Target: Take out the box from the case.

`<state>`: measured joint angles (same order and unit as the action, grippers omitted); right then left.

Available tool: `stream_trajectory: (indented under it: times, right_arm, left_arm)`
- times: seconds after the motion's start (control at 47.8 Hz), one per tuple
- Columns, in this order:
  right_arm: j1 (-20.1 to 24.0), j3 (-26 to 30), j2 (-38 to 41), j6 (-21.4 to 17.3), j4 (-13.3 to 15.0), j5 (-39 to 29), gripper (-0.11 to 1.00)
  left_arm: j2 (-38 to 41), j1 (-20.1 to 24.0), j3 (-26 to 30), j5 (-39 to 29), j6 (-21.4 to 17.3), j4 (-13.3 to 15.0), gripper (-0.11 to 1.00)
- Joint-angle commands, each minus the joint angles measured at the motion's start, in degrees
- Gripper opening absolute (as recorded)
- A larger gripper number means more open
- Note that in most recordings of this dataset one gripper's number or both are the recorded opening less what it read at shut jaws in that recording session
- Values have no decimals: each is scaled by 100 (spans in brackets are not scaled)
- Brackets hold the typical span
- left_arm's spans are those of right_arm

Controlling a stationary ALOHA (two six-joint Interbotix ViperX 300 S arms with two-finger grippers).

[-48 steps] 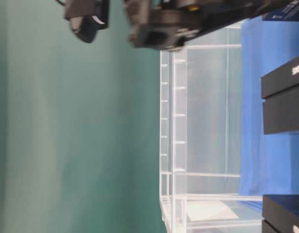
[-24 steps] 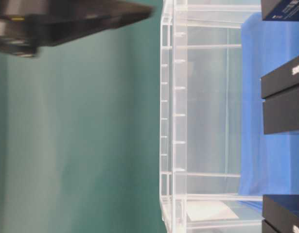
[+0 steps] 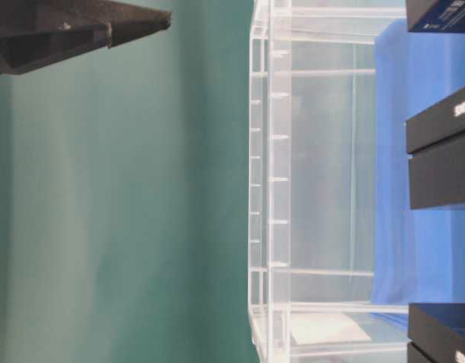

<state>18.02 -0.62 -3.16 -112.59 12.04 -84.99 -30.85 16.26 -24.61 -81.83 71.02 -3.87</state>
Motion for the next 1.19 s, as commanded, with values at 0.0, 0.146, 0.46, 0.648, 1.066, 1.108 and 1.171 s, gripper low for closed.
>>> stream_trajectory:
  times: [0.0, 0.146, 0.46, 0.648, 1.066, 1.108, 1.171]
  right_arm:
    - [26, 123, -185, 9, 9, 0, 93]
    - [158, -26, -360, -44, -18, -79, 93]
    - [466, -756, -1169, -422, -26, -202, 93]
    - [694, -976, -1529, -615, -70, -457, 93]
    - [756, -1160, -1767, -580, -123, -606, 93]
    - [694, -1169, -1767, -545, -114, -606, 93]
    - [589, -1195, -1784, -466, -114, -606, 93]
  left_arm:
    - [-53, -9, 62, 18, -9, 9, 97]
    - [-53, -18, 62, 0, -9, 9, 97]
    - [-53, -9, 62, 0, -9, 9, 97]
    - [-53, -9, 62, 0, -9, 9, 97]
    - [-53, -26, 62, 9, 0, 9, 97]
    - [-53, -26, 62, 9, 0, 9, 97]
    - [-53, -35, 62, 9, 0, 9, 97]
